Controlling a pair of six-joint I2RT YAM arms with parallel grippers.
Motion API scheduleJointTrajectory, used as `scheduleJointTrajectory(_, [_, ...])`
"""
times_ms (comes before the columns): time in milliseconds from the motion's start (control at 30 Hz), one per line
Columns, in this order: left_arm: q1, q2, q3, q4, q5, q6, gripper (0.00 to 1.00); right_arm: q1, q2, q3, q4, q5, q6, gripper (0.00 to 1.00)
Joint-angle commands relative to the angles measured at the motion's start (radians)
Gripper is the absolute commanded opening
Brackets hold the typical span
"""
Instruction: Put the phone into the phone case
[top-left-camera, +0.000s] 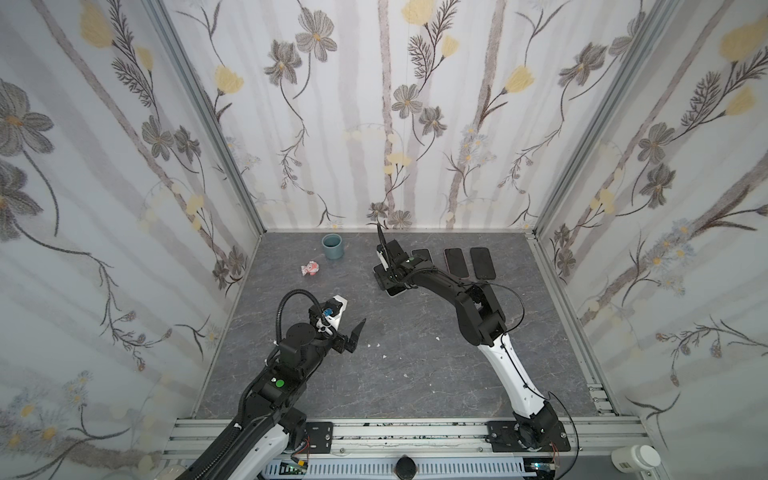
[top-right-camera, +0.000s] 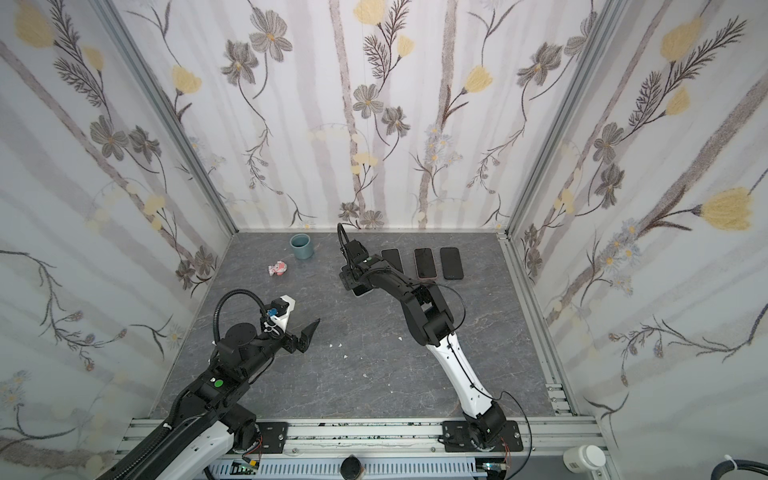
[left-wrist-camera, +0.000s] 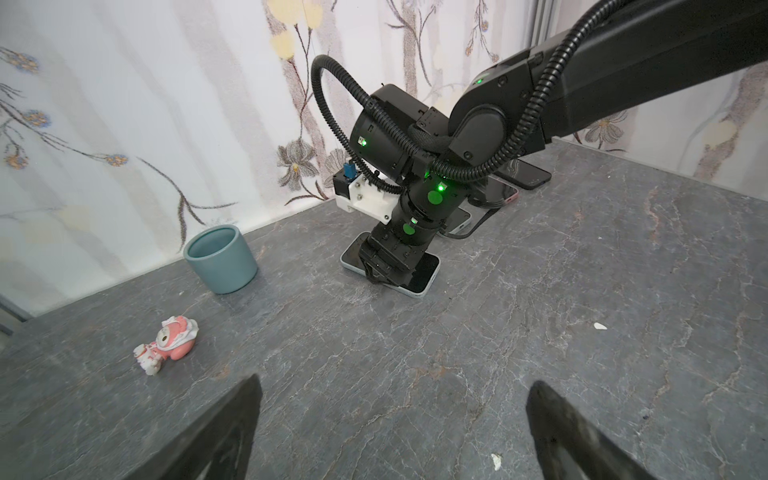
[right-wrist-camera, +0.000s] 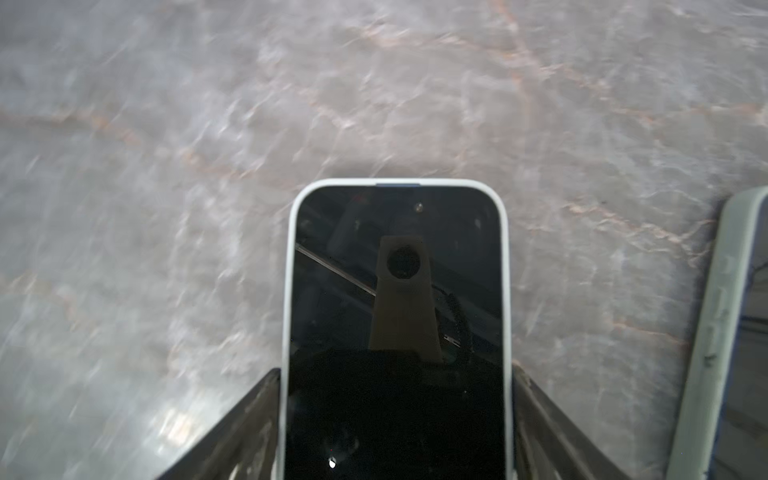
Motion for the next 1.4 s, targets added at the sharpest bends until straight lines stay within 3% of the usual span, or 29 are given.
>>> scheduleJointTrajectory(0, [0.0,0.0,0.015,0.044,-0.05,-0.011,1.0,-0.002,0.035,0.043,-0.04,0.052,0.06,0.81])
scheduleJointTrajectory(200, [0.0,0.009,0.038,0.02,-0.099,-0.031,1.0,-0.001,-0.019,0.052,-0.051,0.067,0.064,1.0])
scheduleJointTrajectory(533, [0.001,0.09,0.223,-0.065,-0.255,-0.166,1.0,-0.007,-0.245,0.052,-0.099,0.1,0.043,1.0])
scheduleJointTrajectory(633, [0.001,0.099,0.21,0.042,-0.323,-0.209,1.0,-0.007,-0.339,0.05,-0.143,0.146,0.028,1.0])
scheduleJointTrajectory(767, [0.007,0.16,0.15,0.277,-0.517,-0.227,1.0,-0.028,-0.519,-0.066,-0.147,0.197,0.006,1.0])
scheduleJointTrajectory(933, [0.047,0.287,0.082,0.564,-0.65,-0.209,1.0,-0.116,-0.875,-0.451,0.008,0.226,-0.012,1.0])
scheduleJointTrajectory(1067, [0.1,0.365,0.032,0.649,-0.686,-0.179,1.0,-0.28,-1.205,-0.883,0.231,0.263,-0.011,1.0])
scheduleJointTrajectory(1233, [0.2,0.485,-0.115,0.864,-0.595,-0.182,1.0,-0.493,-1.541,-1.499,0.661,0.278,-0.08,1.0])
scheduleJointTrajectory(1367, [0.267,0.605,-0.188,1.035,-0.496,-0.206,1.0,-0.594,-1.649,-1.8,0.917,0.205,-0.107,1.0])
